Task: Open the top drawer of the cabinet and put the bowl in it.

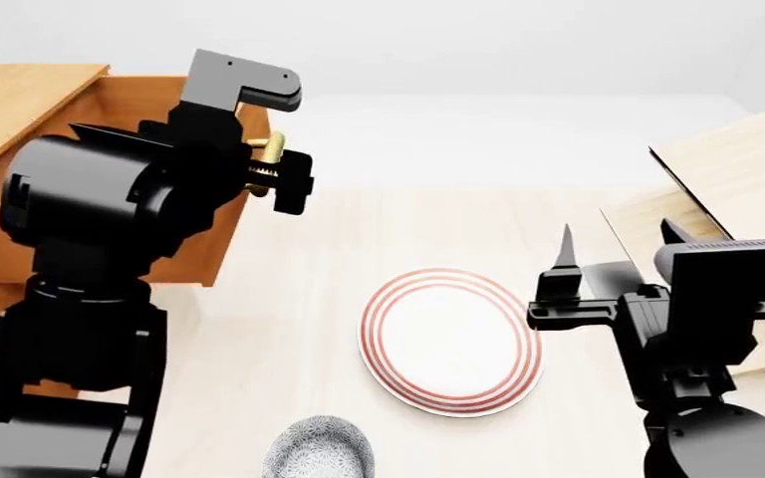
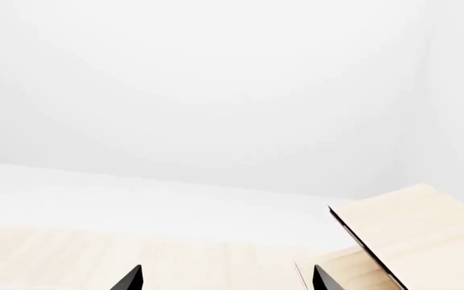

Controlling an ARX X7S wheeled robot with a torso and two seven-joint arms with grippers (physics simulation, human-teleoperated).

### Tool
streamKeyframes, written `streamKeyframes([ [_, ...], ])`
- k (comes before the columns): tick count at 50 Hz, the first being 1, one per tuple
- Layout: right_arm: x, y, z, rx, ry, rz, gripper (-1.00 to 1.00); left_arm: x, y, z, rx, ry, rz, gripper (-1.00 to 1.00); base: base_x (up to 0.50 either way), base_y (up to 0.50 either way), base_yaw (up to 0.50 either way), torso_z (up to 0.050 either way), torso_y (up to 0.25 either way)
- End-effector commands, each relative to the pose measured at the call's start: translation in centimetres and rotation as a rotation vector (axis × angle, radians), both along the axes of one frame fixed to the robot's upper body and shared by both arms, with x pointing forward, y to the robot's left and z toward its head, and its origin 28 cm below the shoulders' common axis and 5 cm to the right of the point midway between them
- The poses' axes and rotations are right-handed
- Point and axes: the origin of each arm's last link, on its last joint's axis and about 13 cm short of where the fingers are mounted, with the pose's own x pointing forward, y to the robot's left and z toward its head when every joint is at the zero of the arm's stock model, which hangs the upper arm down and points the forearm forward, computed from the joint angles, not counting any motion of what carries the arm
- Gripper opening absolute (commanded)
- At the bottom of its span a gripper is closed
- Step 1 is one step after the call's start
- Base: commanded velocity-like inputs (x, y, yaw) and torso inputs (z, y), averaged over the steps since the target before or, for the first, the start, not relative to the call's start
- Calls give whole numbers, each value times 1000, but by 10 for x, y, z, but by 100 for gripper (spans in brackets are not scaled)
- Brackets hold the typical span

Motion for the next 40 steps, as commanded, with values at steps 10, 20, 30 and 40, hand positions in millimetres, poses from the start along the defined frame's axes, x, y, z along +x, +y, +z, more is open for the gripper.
streamKeyframes([
  [10, 0, -1, 0, 5, -1, 1, 100, -7, -17, 17, -86, -43, -134, 100, 0, 0, 0, 0, 2],
  [20, 1, -1, -2, 11, 0, 8, 100, -18, -1, 72, -114, -252, -115, 100, 0, 0, 0, 0, 0],
  [30, 0, 1, -2, 6, -2, 14, 100, -39, 8, 83, -131, -354, -163, 100, 0, 0, 0, 0, 0],
  [40, 0, 3, -1, 4, -3, 15, 100, -72, 3, 69, -157, -404, -298, 100, 0, 0, 0, 0, 0],
])
